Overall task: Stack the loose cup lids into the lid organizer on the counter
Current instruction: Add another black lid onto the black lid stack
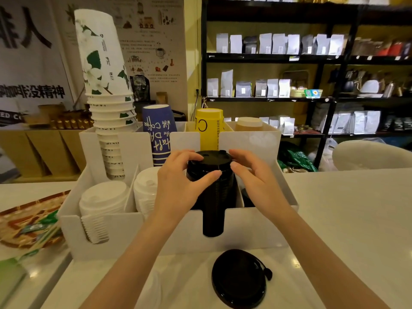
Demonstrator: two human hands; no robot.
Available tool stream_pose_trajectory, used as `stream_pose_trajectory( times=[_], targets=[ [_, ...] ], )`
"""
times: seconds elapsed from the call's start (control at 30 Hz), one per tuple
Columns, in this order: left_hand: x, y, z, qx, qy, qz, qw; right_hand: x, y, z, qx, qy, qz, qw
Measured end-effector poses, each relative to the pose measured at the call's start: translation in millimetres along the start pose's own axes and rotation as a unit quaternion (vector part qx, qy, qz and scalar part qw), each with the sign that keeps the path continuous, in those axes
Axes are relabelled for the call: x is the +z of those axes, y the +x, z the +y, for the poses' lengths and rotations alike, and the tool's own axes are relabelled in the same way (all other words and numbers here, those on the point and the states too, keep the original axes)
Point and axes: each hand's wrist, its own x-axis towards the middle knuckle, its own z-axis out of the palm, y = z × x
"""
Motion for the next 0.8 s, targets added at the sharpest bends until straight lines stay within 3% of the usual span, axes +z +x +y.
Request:
stream_pose_trajectory(
  times=[0.3,0.47,0.8],
  targets=[
    [-10.4,6.0,-4.6,-0.03,-0.036,-0.058,0.997,1.1,-4.4,-2.3,-0.023,-0.069,0.011,0.997],
    [-14.7,7.4,-6.1,-0.024,0.004,-0.101,0.995,2.0,-5.9,-1.1,-0.054,-0.107,0.031,0.992],
    [-4.7,-2.8,-0.1,0.049,0.112,-0.075,0.99,-0.5,-2.4,6.5,-0.048,-0.093,0.027,0.994]
  ],
)
